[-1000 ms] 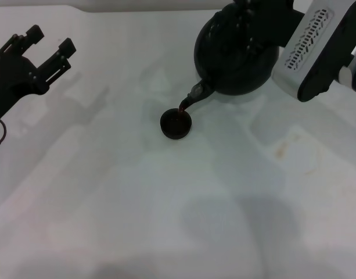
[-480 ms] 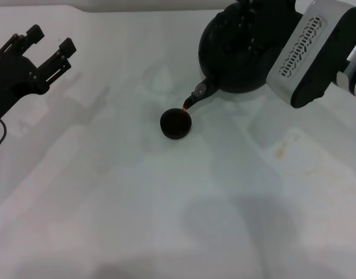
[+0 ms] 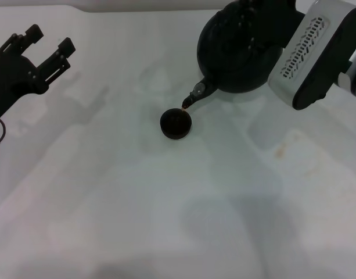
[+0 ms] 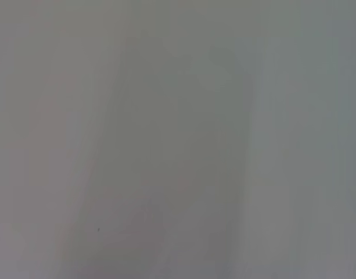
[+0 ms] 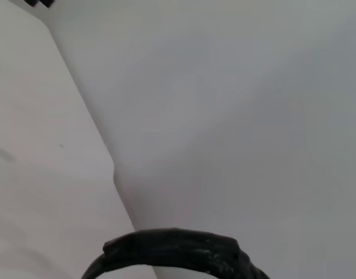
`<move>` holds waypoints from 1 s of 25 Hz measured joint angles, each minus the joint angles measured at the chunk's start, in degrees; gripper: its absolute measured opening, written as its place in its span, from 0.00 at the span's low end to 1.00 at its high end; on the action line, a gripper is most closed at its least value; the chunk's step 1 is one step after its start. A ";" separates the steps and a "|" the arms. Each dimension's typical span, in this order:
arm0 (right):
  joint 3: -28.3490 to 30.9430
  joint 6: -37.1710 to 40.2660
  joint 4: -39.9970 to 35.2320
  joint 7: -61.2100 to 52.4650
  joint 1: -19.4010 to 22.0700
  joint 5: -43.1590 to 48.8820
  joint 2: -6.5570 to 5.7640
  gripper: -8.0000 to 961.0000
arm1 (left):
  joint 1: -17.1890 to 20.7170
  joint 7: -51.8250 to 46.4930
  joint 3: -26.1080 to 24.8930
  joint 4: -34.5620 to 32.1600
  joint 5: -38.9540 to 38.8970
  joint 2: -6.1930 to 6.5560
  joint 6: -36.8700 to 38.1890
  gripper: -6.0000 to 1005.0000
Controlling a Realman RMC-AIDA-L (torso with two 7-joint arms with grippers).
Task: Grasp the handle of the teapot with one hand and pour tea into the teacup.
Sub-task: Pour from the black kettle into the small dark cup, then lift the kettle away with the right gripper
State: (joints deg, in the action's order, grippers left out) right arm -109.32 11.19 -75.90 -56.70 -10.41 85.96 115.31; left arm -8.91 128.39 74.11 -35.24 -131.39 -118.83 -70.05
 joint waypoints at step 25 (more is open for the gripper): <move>-1.53 -0.46 -0.92 2.29 1.19 0.00 0.17 0.12 | -0.19 0.20 -0.02 0.40 0.09 0.09 0.00 0.77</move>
State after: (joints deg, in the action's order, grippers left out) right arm -110.85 10.73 -76.82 -54.41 -9.23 85.95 115.49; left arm -9.10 128.58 74.09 -34.84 -131.30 -118.74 -70.05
